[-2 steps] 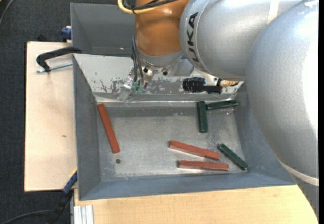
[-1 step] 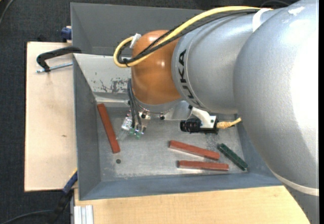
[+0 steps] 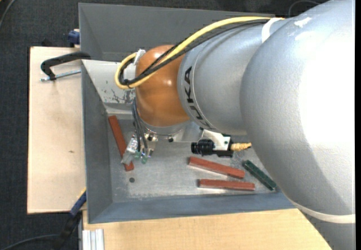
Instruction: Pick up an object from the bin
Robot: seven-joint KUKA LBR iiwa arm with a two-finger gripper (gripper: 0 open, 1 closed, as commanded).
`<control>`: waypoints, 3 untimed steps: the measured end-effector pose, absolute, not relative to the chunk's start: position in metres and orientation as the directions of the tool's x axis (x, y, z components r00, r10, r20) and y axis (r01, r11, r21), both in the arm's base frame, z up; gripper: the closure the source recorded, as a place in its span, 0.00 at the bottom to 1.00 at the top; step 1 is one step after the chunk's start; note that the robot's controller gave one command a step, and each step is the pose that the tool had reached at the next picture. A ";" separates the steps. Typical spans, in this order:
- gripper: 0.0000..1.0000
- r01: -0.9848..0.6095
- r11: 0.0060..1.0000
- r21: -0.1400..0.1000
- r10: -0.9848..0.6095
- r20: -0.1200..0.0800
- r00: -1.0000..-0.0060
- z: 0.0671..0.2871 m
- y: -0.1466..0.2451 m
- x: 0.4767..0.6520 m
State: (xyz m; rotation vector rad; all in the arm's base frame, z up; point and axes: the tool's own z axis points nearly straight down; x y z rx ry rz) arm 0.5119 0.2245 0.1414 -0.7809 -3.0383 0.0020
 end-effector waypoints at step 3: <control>1.00 -0.677 0.736 -0.001 -0.677 0.001 -0.736 0.135 0.180 0.515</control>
Offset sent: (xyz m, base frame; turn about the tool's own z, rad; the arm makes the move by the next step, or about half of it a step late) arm 0.0067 -0.0030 0.0298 -0.6230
